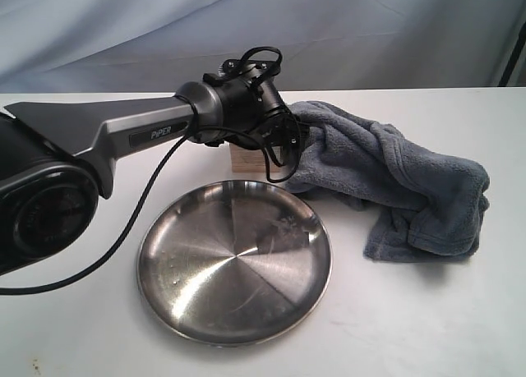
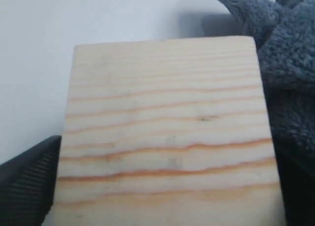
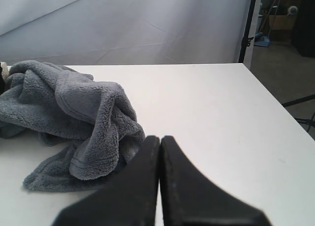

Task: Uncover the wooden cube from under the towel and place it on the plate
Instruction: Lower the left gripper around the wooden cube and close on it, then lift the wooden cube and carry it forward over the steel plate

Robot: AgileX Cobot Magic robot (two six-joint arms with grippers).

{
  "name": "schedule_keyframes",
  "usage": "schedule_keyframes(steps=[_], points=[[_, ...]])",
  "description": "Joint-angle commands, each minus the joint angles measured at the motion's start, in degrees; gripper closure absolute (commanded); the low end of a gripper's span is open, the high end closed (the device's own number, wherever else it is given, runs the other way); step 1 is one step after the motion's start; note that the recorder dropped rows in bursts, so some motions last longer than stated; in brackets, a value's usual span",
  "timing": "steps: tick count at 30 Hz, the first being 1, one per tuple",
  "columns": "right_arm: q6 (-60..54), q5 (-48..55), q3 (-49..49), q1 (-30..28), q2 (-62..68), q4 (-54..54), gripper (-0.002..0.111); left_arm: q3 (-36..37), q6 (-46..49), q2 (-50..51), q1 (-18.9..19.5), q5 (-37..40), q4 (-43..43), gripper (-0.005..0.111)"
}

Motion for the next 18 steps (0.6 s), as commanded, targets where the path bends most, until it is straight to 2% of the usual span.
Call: schedule_keyframes(steps=[1,7,18], points=[[0.2,0.7,0.1,0.0,-0.4,0.3,0.105,0.1,-0.5,0.2,0.2,-0.7,-0.7,0.015],[0.2,0.7,0.1,0.0,-0.4,0.3,0.105,0.1,-0.5,0.8,0.3,-1.0,-1.7,0.045],[0.2,0.7,0.1,0.0,-0.4,0.3,0.105,0.0,0.2,-0.3,0.3,0.7,-0.4,0.083]])
